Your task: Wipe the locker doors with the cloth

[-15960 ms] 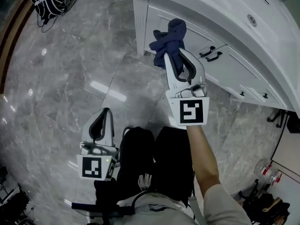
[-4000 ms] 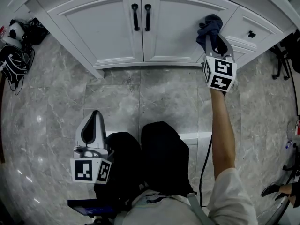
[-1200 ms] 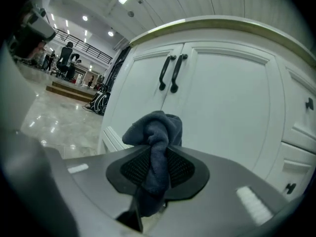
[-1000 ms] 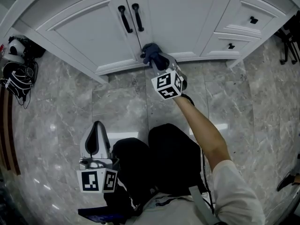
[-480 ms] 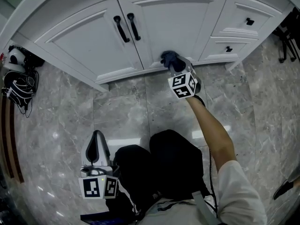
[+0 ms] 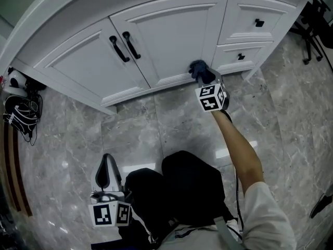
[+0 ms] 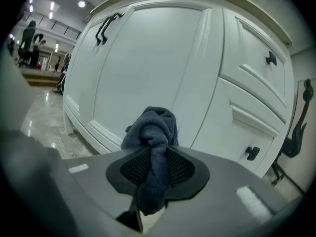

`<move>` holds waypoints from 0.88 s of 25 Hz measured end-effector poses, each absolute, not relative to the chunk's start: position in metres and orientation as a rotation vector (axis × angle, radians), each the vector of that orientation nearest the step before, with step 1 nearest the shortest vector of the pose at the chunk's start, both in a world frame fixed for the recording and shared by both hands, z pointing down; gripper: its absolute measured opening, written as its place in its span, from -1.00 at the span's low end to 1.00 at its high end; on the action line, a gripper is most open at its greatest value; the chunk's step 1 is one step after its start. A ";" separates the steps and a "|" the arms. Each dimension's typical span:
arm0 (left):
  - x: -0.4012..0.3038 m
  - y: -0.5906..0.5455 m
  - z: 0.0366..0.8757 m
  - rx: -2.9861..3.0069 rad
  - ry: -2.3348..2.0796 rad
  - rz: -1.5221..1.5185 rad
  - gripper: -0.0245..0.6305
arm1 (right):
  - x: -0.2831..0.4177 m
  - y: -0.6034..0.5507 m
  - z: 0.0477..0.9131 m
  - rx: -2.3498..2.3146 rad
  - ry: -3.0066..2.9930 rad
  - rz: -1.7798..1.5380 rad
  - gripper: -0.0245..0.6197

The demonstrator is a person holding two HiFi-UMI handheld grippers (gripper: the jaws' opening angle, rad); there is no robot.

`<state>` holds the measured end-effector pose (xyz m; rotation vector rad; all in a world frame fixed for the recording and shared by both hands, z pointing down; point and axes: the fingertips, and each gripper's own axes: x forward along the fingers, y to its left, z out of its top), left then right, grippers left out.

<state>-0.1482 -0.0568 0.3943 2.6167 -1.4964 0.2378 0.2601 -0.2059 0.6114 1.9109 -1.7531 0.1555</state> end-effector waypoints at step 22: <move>-0.053 -0.056 0.401 2.678 -1.326 0.220 -0.92 | 0.341 -0.190 0.298 1.972 -1.994 -0.380 -0.64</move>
